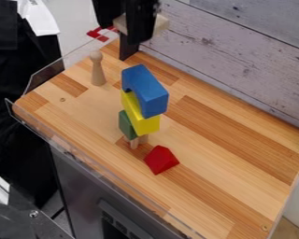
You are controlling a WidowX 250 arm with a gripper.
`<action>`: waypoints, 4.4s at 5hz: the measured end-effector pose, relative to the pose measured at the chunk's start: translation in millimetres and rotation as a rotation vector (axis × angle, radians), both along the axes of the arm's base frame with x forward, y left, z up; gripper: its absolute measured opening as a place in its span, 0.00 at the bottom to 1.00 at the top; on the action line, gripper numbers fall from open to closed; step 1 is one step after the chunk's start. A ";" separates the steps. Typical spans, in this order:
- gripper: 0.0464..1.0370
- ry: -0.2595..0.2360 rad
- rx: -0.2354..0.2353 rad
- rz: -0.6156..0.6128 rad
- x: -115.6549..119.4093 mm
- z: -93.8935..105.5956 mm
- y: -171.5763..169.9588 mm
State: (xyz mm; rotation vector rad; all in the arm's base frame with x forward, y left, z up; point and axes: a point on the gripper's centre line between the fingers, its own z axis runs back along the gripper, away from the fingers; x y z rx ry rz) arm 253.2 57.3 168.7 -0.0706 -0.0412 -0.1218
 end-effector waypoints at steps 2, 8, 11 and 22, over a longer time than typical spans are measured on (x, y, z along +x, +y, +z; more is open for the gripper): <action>0.79 0.026 -0.005 0.166 9.1 -9.0 57.9; 0.79 0.192 -0.026 0.202 -31.8 -107.3 65.5; 0.79 0.304 0.017 0.089 -48.9 -149.7 45.0; 0.96 0.060 -0.024 0.008 -25.1 -12.9 -28.0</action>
